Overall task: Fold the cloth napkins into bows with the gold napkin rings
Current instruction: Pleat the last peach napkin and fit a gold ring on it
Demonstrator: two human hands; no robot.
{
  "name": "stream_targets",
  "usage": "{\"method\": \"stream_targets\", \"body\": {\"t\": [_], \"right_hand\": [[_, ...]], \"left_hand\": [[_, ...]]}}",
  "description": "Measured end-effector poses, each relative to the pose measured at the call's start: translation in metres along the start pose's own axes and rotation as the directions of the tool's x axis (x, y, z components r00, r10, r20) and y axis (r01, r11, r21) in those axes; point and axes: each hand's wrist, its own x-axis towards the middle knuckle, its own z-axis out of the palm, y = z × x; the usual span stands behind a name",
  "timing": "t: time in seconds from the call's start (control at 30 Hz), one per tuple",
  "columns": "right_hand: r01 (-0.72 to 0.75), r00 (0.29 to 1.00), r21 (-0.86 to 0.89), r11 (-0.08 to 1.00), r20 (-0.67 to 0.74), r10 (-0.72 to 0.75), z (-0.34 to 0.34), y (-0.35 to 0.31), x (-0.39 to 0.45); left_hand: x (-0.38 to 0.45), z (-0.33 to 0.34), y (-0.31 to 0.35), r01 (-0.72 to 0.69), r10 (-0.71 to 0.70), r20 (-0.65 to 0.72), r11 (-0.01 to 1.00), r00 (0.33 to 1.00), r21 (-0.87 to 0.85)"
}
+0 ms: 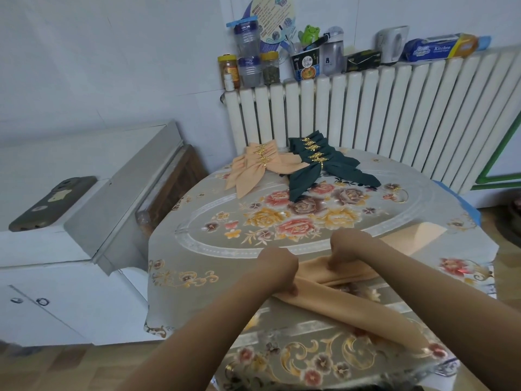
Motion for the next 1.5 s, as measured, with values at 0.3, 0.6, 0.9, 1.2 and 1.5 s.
{"method": "stream_targets", "body": {"t": [0.3,0.6,0.9,1.2,1.5], "right_hand": [[-0.013,0.997,0.243,0.97,-0.067,0.031,0.011,-0.017,-0.013],[-0.128,0.992,0.737,0.664,0.087,0.094,0.014,-0.02,-0.022],[-0.019,1.0,0.884,0.467,0.027,-0.012,0.034,-0.033,-0.044],[0.298,0.943,0.501,0.812,-0.287,-0.169,0.041,-0.023,-0.035],[0.381,0.746,0.086,0.92,-0.616,-0.251,0.081,-0.028,-0.005]], "left_hand": [[0.0,0.011,-0.001,0.036,-0.04,-0.064,0.997,0.997,-0.075],[-0.005,0.03,-0.017,-0.032,-0.028,-0.121,0.884,0.992,-0.466],[-0.006,0.014,-0.041,0.133,-0.01,0.143,0.424,0.99,-0.896],[-0.008,0.03,-0.014,0.021,-0.109,-0.131,0.838,0.985,-0.545],[-0.02,0.044,0.0,0.007,-0.201,-0.284,0.826,0.938,-0.563]]}}
